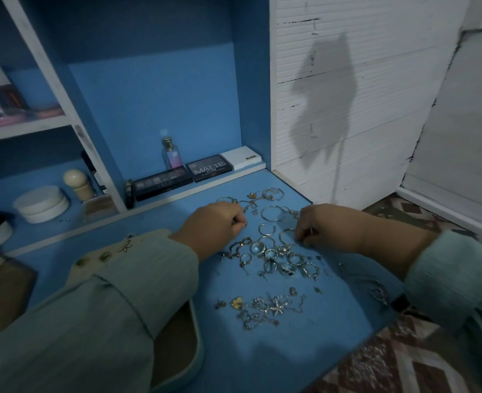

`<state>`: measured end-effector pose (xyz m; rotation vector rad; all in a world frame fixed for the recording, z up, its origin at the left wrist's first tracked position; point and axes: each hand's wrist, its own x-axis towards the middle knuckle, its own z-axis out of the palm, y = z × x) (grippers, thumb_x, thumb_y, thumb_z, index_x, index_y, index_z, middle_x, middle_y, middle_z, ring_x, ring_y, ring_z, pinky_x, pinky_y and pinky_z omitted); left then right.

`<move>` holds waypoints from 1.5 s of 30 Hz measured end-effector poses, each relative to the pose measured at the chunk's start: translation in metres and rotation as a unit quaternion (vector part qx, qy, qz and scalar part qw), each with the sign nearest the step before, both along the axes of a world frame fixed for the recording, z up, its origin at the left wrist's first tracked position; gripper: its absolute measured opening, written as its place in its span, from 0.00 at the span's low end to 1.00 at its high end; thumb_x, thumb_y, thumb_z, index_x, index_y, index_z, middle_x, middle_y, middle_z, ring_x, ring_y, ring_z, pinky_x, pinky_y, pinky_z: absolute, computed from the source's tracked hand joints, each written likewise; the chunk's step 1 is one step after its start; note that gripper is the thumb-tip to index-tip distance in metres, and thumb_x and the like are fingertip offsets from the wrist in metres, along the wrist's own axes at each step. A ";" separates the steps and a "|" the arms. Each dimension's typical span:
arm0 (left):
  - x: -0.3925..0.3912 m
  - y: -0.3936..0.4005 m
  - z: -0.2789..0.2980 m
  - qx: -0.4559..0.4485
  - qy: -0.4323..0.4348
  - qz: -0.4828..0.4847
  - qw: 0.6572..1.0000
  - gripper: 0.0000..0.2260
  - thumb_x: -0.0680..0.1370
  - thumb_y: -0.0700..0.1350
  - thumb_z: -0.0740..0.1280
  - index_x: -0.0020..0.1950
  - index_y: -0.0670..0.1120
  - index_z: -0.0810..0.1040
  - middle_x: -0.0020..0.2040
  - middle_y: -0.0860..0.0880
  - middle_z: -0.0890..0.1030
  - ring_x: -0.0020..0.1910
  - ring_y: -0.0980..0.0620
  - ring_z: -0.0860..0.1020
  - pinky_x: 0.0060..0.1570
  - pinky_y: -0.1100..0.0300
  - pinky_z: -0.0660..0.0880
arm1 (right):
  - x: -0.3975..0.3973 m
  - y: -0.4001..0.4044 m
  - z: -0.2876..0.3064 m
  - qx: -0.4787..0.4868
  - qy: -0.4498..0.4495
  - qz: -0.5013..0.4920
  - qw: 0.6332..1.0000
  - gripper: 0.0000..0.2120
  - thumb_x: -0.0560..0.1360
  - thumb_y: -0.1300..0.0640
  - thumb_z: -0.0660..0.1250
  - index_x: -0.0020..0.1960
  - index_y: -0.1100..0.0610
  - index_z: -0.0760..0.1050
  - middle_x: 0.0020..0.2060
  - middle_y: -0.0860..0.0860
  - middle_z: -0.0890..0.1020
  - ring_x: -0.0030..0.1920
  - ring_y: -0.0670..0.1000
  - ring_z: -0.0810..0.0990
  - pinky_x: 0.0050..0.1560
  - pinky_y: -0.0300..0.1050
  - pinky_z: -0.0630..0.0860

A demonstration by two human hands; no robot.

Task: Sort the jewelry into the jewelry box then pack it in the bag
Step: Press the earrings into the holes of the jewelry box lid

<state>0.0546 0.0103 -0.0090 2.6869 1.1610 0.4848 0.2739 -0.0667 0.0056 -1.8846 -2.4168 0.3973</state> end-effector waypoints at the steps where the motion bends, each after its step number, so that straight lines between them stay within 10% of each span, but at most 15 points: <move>1: -0.001 -0.002 0.002 -0.011 -0.003 0.010 1.000 0.04 0.77 0.43 0.65 0.48 0.45 0.79 0.48 0.49 0.80 0.48 0.51 0.77 0.51 0.58 0.73 | 0.000 0.000 0.000 -0.002 0.004 0.000 1.000 0.09 0.74 0.59 0.67 0.53 0.54 0.81 0.45 0.43 0.72 0.47 0.45 0.73 0.52 0.38 0.71; 15: -0.036 -0.015 0.016 -0.187 -0.173 0.141 0.957 0.06 0.77 0.43 0.65 0.49 0.54 0.77 0.43 0.58 0.77 0.39 0.63 0.74 0.32 0.76 0.68 | -0.026 0.040 0.016 0.014 0.039 -0.005 0.999 0.08 0.74 0.58 0.67 0.51 0.55 0.81 0.43 0.45 0.77 0.44 0.43 0.74 0.47 0.34 0.68; 29: -0.065 -0.021 0.012 -0.244 -0.259 0.151 0.922 0.10 0.76 0.41 0.67 0.55 0.52 0.76 0.41 0.54 0.78 0.41 0.58 0.76 0.34 0.77 0.68 | -0.070 0.057 0.015 -0.004 0.001 0.036 0.999 0.06 0.73 0.58 0.67 0.48 0.52 0.81 0.46 0.46 0.81 0.47 0.46 0.77 0.51 0.40 0.74; 37: -0.066 -0.022 0.007 -0.235 -0.278 0.159 0.918 0.05 0.75 0.42 0.69 0.45 0.53 0.79 0.39 0.56 0.80 0.37 0.64 0.76 0.33 0.78 0.68 | -0.106 0.050 0.001 0.002 0.097 0.097 0.991 0.11 0.74 0.61 0.68 0.55 0.53 0.81 0.44 0.43 0.77 0.40 0.38 0.73 0.39 0.22 0.65; 45: -0.068 -0.019 0.002 -0.224 -0.288 0.164 0.916 0.06 0.74 0.43 0.70 0.41 0.52 0.76 0.41 0.55 0.82 0.42 0.59 0.79 0.41 0.71 0.72 | -0.114 0.049 -0.002 0.004 0.049 0.111 0.993 0.09 0.75 0.61 0.65 0.53 0.54 0.81 0.40 0.38 0.73 0.43 0.41 0.72 0.42 0.32 0.68</move>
